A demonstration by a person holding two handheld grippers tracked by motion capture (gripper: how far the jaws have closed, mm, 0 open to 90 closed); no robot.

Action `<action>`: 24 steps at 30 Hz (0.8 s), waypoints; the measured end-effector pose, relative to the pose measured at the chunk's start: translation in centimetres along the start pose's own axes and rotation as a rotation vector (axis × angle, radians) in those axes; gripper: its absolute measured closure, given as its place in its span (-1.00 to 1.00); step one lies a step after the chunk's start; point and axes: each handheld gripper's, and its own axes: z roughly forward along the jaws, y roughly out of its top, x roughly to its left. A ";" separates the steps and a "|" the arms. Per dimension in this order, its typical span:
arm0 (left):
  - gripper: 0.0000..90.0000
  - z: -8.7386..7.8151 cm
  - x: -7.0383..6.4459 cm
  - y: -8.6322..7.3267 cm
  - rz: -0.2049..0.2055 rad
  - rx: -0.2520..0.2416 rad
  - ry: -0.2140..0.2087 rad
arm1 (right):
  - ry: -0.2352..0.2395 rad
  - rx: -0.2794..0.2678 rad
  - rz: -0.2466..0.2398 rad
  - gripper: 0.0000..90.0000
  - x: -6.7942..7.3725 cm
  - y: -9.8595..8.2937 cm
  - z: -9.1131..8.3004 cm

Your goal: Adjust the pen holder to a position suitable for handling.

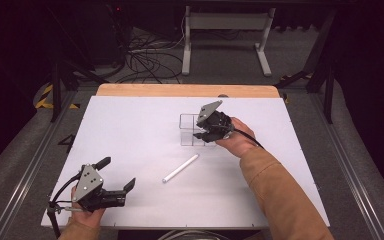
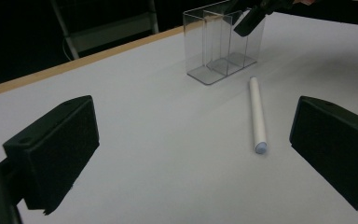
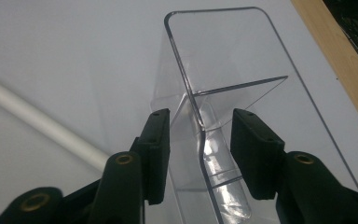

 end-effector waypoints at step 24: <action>-0.95 0.0 0.1 -0.1 -0.002 0.000 0.001 | 0.052 0.043 -0.103 0.95 0.5 -0.2 0.7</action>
